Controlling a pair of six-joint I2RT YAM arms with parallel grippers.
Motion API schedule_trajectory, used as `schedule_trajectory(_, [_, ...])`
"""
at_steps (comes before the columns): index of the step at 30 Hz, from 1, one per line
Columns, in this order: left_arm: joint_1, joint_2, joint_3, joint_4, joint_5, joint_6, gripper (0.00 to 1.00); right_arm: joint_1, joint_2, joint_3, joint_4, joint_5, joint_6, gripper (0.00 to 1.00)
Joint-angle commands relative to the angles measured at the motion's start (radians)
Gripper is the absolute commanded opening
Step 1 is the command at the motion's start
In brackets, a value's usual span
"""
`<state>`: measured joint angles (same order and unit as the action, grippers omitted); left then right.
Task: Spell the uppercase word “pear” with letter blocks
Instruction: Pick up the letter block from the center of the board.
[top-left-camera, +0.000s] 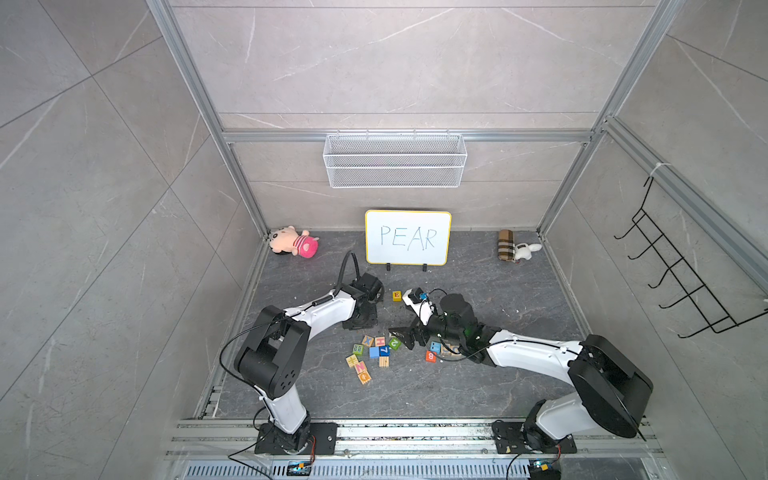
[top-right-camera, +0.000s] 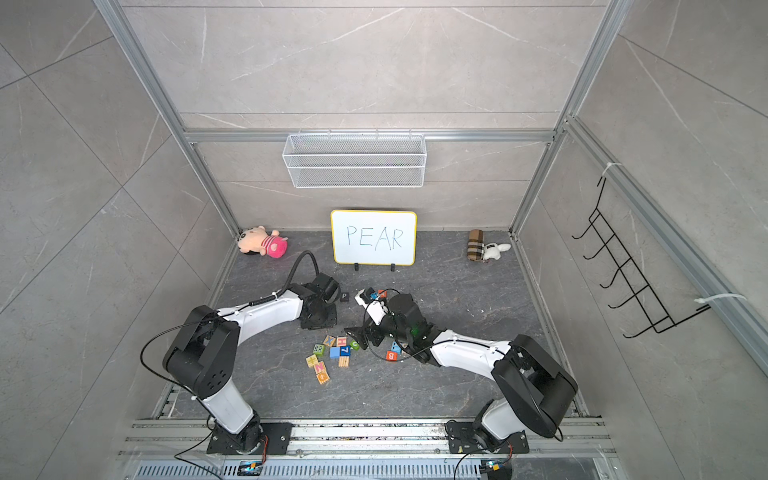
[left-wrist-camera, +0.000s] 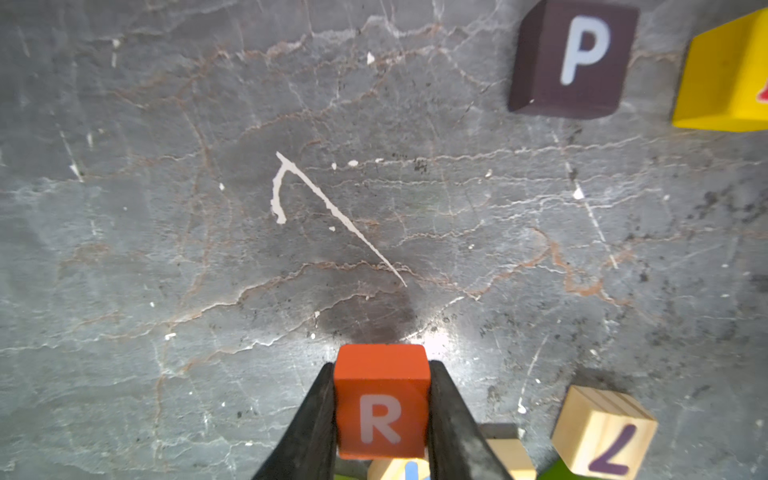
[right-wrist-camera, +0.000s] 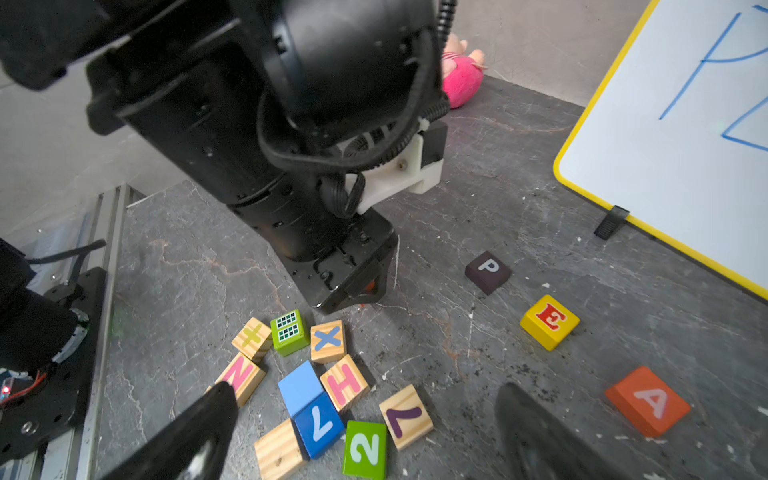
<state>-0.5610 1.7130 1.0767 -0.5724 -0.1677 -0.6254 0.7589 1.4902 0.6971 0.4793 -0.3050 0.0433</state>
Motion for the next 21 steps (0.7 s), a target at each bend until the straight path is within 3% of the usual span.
schedule_trajectory(1, [-0.011, -0.05, 0.034, -0.032, -0.027, -0.003, 0.31, -0.052, -0.009, -0.002, 0.028, -0.04, 0.086, 0.99])
schedule_trajectory(12, [-0.065, -0.047, 0.268, -0.117, -0.066, 0.031, 0.32, -0.202, -0.065, -0.056, 0.085, -0.014, 0.225, 0.98])
schedule_trajectory(21, [-0.145, 0.132, 0.587, -0.151, -0.038, 0.083, 0.33, -0.238, -0.157, -0.101, 0.034, 0.188, 0.237, 0.97])
